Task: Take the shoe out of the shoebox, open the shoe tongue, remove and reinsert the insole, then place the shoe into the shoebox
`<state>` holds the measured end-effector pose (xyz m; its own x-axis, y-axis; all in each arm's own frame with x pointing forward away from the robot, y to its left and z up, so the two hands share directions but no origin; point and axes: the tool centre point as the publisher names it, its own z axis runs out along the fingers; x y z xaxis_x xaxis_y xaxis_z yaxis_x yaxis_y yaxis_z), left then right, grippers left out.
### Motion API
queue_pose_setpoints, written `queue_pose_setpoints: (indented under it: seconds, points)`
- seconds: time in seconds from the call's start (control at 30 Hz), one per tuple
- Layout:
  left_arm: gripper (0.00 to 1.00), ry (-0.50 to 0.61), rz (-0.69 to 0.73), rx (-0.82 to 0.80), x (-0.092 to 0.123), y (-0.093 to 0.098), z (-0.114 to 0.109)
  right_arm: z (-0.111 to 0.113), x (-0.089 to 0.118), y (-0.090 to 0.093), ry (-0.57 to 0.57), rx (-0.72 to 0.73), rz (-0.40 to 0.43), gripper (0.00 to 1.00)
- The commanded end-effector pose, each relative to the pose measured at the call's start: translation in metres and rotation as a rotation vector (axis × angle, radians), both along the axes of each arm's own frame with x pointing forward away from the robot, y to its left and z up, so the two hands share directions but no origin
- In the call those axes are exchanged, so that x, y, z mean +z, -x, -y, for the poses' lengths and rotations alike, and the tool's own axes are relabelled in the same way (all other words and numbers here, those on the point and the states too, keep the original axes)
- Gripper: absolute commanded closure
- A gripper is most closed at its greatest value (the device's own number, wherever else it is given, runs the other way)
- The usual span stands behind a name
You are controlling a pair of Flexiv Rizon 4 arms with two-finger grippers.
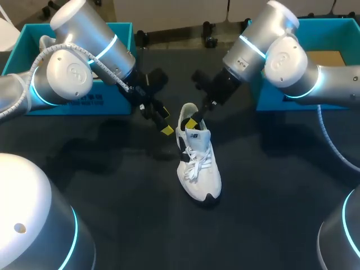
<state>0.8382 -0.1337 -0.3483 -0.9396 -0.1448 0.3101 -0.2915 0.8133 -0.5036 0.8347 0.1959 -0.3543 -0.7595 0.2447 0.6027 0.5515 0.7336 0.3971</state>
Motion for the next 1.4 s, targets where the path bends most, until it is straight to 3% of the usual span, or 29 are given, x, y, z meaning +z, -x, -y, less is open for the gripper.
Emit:
queue_pose_setpoints:
  seconds: [0.03, 0.07, 0.13, 0.47, 1.07, 1.2, 1.27, 1.3, 1.4]
  points:
    - [0.00, 0.000, 0.000, 0.000, -0.001, 0.000, 0.000, 0.000, 0.001, 0.001, 0.002, -0.009, 0.012, 0.85]
    - [0.00, 0.000, 0.000, 0.000, -0.001, 0.000, 0.000, 0.001, 0.004, 0.001, 0.003, -0.011, 0.022, 0.76]
    - [0.00, 0.000, 0.000, 0.000, -0.001, 0.000, 0.000, 0.002, 0.009, -0.001, 0.002, -0.017, 0.037, 0.73]
    - [0.00, 0.000, 0.000, 0.000, -0.001, 0.000, 0.000, -0.002, 0.032, -0.005, 0.007, -0.020, 0.098, 0.60]
    - [0.00, 0.000, 0.000, 0.000, -0.001, 0.000, 0.000, -0.005, 0.067, -0.019, -0.004, -0.043, 0.208, 0.57]
    - [0.00, 0.000, 0.000, 0.000, -0.001, 0.000, 0.000, -0.002, 0.069, -0.018, -0.023, -0.085, 0.216, 0.65]
    - [0.00, 0.000, 0.000, 0.000, -0.001, 0.000, 0.000, 0.000, 0.069, -0.018, -0.018, -0.100, 0.214, 0.80]
    - [0.00, 0.000, 0.000, 0.000, -0.001, 0.000, 0.000, 0.002, 0.068, -0.018, -0.013, -0.114, 0.213, 0.96]
    - [0.00, 0.000, 0.000, 0.000, -0.001, 0.000, 0.000, 0.007, 0.070, -0.018, -0.009, -0.158, 0.223, 1.00]
